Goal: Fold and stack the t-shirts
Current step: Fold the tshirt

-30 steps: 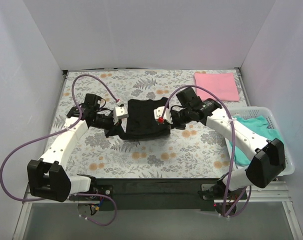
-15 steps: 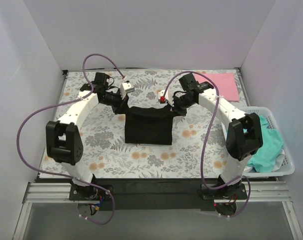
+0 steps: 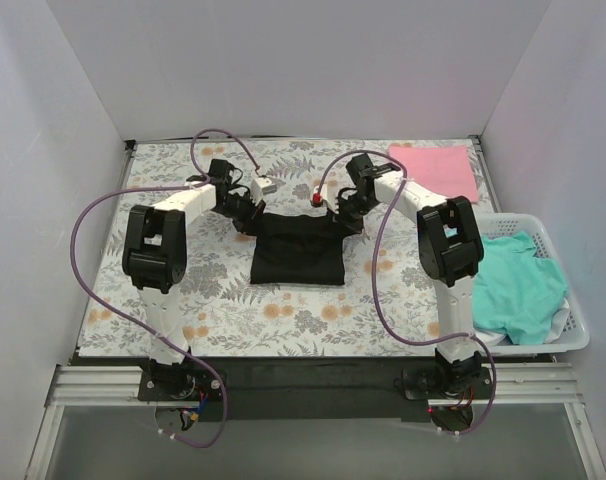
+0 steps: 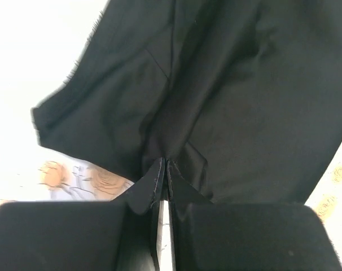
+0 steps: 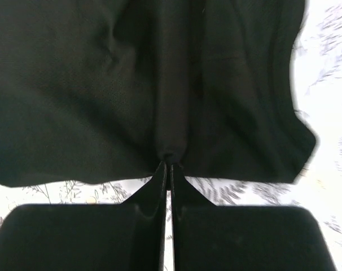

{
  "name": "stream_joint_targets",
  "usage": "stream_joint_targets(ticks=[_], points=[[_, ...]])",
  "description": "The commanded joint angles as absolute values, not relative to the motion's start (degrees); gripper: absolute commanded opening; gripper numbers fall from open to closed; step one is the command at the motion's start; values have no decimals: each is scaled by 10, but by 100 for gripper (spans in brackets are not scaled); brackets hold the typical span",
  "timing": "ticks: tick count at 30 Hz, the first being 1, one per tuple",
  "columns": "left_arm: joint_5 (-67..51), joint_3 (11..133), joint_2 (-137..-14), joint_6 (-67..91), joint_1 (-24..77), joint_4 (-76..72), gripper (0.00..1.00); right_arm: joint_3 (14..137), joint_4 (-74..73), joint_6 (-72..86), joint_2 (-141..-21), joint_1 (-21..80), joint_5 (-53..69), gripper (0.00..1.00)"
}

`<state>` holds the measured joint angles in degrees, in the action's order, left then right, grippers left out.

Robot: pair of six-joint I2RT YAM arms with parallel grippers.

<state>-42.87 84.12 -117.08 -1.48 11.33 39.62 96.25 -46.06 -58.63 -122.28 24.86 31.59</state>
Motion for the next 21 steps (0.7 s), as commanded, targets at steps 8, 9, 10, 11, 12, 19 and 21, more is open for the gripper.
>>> stream_joint_targets(ticks=[8,9,10,11,12,19,21], points=[[-459,688,-1057,-14,120,380,0,830,-448,-526,-1150,270,373,1],[-464,659,-1040,-17,121,384,0,813,-448,-523,-1121,272,379,1],[-469,649,-1014,-18,123,390,0,783,-447,-519,-1107,275,390,1],[-474,640,-998,-18,123,395,0,775,-448,-505,-1094,279,394,1],[-483,630,-986,-25,123,400,2,771,-451,-492,-1075,279,397,7],[-549,632,-902,-33,123,368,47,867,-460,-380,-1056,268,481,49],[-563,626,-895,-34,127,332,53,908,-459,-327,-1091,259,506,47]])
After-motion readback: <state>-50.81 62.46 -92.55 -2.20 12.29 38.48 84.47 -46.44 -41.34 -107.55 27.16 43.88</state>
